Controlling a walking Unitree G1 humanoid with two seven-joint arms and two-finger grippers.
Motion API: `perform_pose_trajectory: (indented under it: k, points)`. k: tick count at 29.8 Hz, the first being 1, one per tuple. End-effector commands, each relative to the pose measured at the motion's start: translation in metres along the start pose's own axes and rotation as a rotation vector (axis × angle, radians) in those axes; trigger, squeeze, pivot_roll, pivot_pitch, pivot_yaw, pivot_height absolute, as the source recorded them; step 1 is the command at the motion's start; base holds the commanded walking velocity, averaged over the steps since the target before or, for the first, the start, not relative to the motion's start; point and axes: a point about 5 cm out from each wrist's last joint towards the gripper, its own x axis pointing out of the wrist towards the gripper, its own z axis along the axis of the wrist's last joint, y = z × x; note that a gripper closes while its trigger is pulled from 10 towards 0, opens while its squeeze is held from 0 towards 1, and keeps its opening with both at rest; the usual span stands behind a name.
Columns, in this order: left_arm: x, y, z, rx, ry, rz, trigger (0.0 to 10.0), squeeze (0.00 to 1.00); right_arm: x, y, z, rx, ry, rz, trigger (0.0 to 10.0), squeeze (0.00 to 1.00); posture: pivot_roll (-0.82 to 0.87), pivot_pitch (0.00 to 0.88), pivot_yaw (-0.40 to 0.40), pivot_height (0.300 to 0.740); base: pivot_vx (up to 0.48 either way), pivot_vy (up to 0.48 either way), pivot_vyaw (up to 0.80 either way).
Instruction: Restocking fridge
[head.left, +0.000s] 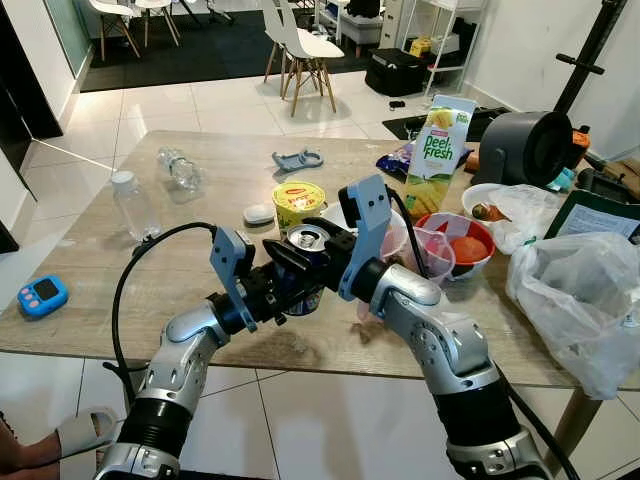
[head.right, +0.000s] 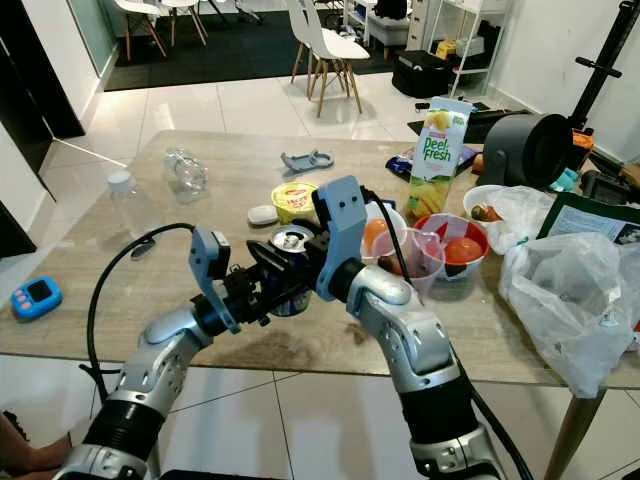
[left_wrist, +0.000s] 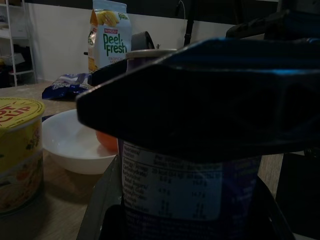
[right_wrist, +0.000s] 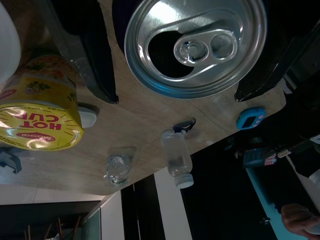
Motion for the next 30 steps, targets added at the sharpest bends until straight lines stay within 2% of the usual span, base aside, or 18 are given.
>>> perform_pose_trajectory:
  k: [1, 4, 5, 7, 8, 10, 11, 13, 14, 30]
  points:
    - [-0.004, 0.0, -0.002, 0.001, 0.006, 0.004, 10.0, 0.0, -0.009, -0.011, 0.01, -0.012, -0.055, -0.046, 10.0, 0.0, 0.08, 0.018, -0.001, 0.74, 0.0, 0.0, 0.0]
    - [-0.003, 0.0, -0.003, 0.001, 0.006, 0.002, 10.0, 0.0, -0.011, -0.008, 0.012, -0.012, -0.073, -0.008, 10.0, 0.0, 0.08, 0.016, 0.001, 0.74, 0.0, 0.0, 0.0]
    - [-0.003, 0.0, -0.003, 0.001, 0.006, 0.0, 10.0, 0.0, -0.013, -0.004, 0.014, -0.013, -0.094, 0.025, 10.0, 0.95, 0.08, 0.016, 0.001, 0.74, 0.0, 0.0, 0.0]
    - [-0.003, 0.0, -0.003, 0.001, 0.007, -0.001, 10.0, 0.0, -0.013, -0.004, 0.014, -0.013, -0.103, 0.028, 10.0, 0.95, 0.08, 0.016, 0.001, 0.74, 0.0, 0.0, 0.0]
    - [-0.003, -0.001, -0.003, 0.0, 0.006, -0.002, 10.0, 0.0, -0.013, -0.004, 0.013, -0.016, -0.101, 0.024, 10.0, 1.0, 0.08, 0.015, 0.001, 0.74, 0.0, 0.0, 0.0]
    - [-0.003, -0.001, -0.003, 0.0, 0.006, -0.003, 10.0, 0.0, -0.013, -0.003, 0.012, -0.017, -0.099, 0.021, 10.0, 1.0, 0.08, 0.015, 0.001, 0.74, 0.0, 0.0, 0.0]
    - [-0.003, -0.001, -0.003, 0.0, 0.006, -0.003, 10.0, 0.0, -0.013, -0.003, 0.01, -0.014, -0.086, 0.017, 10.0, 0.33, 0.08, 0.016, 0.0, 0.74, 0.0, 0.0, 0.0]
    - [-0.003, -0.001, -0.003, 0.0, 0.007, -0.003, 10.0, 0.0, -0.013, -0.003, 0.009, -0.012, -0.082, 0.015, 10.0, 0.33, 0.08, 0.016, 0.0, 0.74, 0.0, 0.0, 0.0]
    - [-0.003, -0.001, -0.002, 0.0, 0.006, -0.003, 10.0, 0.0, -0.013, -0.003, 0.008, -0.013, -0.073, 0.014, 10.0, 0.0, 0.08, 0.018, 0.001, 0.74, 0.0, 0.0, 0.0]
    - [-0.003, -0.001, -0.002, 0.0, 0.005, -0.007, 10.0, 0.0, -0.015, -0.007, -0.003, -0.022, 0.028, 0.008, 10.0, 0.0, 0.08, 0.018, 0.002, 0.74, 0.0, 0.0, 0.0]
